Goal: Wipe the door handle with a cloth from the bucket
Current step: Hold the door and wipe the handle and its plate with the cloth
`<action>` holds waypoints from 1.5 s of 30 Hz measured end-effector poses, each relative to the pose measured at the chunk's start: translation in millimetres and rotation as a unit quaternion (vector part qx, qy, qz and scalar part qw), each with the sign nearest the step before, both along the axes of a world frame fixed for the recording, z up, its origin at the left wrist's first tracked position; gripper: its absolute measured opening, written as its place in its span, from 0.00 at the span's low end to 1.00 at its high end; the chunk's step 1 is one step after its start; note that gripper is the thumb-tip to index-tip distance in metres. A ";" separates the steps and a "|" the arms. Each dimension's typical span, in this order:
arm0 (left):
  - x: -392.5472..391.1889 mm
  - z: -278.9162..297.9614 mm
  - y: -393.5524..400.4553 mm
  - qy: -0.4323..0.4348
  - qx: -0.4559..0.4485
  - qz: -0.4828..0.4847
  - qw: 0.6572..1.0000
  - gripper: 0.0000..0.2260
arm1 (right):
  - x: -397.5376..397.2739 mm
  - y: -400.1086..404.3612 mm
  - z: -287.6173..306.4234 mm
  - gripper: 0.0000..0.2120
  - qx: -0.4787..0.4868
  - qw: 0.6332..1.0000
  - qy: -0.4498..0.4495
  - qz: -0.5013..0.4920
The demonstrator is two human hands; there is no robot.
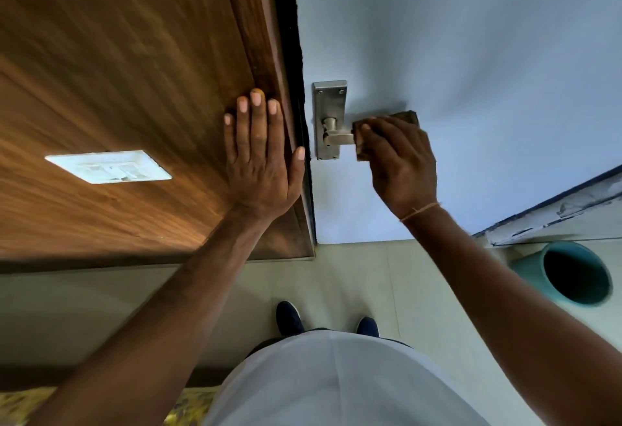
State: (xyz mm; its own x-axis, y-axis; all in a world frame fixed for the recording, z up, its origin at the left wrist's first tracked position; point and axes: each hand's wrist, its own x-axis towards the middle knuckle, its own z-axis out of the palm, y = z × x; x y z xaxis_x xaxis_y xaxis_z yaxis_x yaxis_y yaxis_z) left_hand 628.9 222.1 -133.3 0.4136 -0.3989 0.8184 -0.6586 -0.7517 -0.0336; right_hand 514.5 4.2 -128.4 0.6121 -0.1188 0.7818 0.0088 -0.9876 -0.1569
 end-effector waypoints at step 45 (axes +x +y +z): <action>-14.1 2.5 -8.0 0.046 -0.023 0.014 0.999 0.36 | -9.7 -17.7 -0.5 0.18 0.060 0.994 0.071 -0.055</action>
State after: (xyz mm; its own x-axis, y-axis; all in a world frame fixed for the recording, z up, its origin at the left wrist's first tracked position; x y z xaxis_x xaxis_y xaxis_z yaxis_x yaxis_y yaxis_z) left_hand 614.8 214.1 -130.8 0.4985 -0.3495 0.7933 -0.6364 -0.7690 0.0611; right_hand 504.8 -13.4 -129.0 0.6928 -0.2791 0.6649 -0.1294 -0.9552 -0.2661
